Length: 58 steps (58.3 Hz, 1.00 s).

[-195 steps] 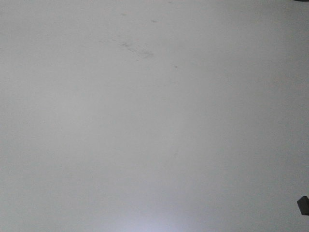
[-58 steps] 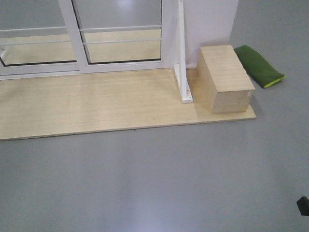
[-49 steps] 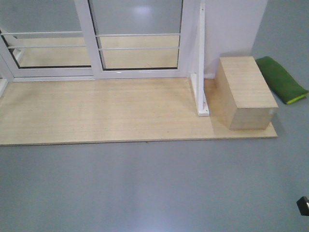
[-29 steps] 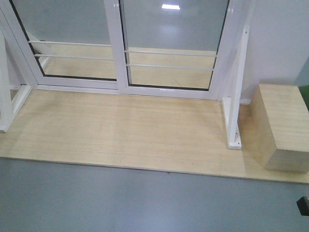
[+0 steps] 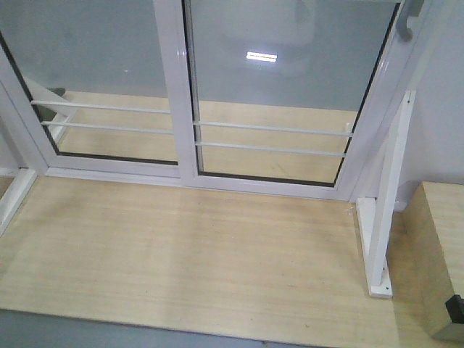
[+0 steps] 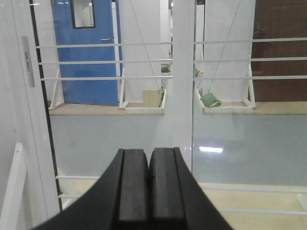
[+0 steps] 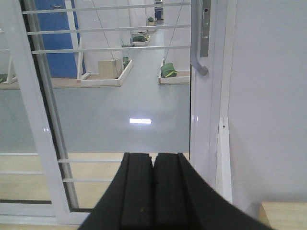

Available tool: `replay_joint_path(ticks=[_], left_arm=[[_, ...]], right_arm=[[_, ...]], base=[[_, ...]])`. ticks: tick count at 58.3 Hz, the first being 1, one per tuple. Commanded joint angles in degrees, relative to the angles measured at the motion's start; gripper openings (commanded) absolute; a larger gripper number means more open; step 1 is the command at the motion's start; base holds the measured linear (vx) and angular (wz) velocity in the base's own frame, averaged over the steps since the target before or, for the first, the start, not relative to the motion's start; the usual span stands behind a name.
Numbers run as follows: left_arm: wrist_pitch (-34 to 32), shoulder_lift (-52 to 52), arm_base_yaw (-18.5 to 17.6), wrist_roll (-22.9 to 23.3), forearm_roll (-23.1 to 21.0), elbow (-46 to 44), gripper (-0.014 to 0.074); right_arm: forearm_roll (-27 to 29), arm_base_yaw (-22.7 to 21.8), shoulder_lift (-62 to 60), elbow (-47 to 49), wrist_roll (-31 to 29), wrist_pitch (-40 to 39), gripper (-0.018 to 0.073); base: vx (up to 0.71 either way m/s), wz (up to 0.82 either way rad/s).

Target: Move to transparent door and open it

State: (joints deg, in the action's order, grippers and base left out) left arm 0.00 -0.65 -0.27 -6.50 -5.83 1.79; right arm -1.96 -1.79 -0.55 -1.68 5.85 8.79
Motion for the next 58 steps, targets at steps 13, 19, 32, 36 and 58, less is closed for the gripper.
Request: replay_joint_path(ticks=[13, 19, 32, 36, 58], left_arm=[[-4.0, -0.7, 0.2, 0.4, 0.0, 0.8, -0.0006], [-4.0, -0.7, 0.2, 0.4, 0.0, 0.8, -0.0006], [-4.0, -0.7, 0.2, 0.4, 0.0, 0.8, -0.0006], [-4.0, -0.7, 0.2, 0.4, 0.0, 0.8, -0.0006], [-4.0, -0.7, 0.2, 0.4, 0.0, 0.8, -0.0006]], right_arm=[[-0.3, -0.1, -0.9, -0.3, -0.5, -4.8, -0.0009], [-0.3, -0.1, -0.9, -0.3, -0.5, -4.8, -0.0009], [-0.3, -0.1, -0.9, -0.3, -0.5, -4.8, -0.0009], [-0.3, -0.1, -0.9, -0.3, -0.5, -4.8, -0.0009], [-0.3, -0.1, -0.9, -0.3, -0.5, -4.8, -0.0009]], base=[[0.51, -0.21], [0.44, -0.21], [0.38, -0.13], [0.33, -0.07], [0.23, -0.07]])
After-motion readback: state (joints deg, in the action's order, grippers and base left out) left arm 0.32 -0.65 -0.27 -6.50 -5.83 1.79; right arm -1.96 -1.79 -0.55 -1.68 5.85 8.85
